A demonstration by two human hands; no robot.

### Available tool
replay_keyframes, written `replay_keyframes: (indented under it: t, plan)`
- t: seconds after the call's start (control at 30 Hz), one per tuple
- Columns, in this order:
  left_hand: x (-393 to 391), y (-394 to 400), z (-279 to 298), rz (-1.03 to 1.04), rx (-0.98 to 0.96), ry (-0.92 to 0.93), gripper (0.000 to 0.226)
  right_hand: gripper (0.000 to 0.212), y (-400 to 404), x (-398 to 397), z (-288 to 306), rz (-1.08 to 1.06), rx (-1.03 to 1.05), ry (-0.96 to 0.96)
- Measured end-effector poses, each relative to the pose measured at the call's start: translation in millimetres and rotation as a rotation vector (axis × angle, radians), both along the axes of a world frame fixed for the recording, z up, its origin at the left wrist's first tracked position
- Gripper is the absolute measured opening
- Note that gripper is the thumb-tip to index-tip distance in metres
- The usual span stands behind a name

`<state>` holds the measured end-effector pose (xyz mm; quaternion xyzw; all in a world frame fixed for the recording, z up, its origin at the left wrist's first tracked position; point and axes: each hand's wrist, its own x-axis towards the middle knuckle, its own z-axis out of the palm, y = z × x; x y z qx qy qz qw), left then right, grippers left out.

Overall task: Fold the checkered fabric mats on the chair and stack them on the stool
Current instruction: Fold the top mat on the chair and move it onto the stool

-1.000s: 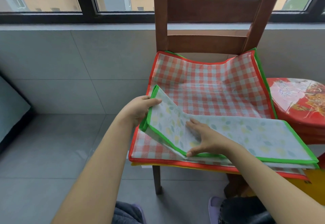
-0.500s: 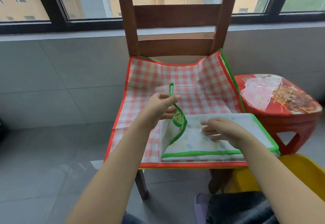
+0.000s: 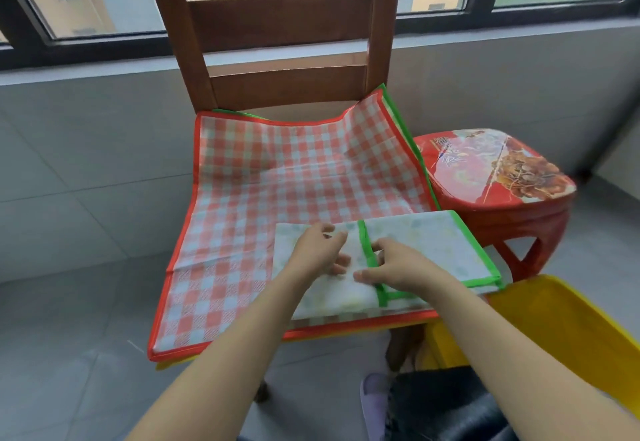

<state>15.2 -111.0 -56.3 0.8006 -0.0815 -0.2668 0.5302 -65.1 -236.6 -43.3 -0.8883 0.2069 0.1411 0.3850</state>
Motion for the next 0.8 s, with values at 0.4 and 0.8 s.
replay_keyframes:
  t: [0.4,0.8]
  plan:
    - [24.2,18.9,-48.0,-0.429,0.771,-0.745,0.059,0.081,22.1,2.1,-28.2,0.184,-0.545,-0.105]
    - [50.1,4.8,-21.2,-0.184,0.467,-0.677,0.025,0.063,23.8,-0.9,-11.1,0.19,-0.411,-0.11]
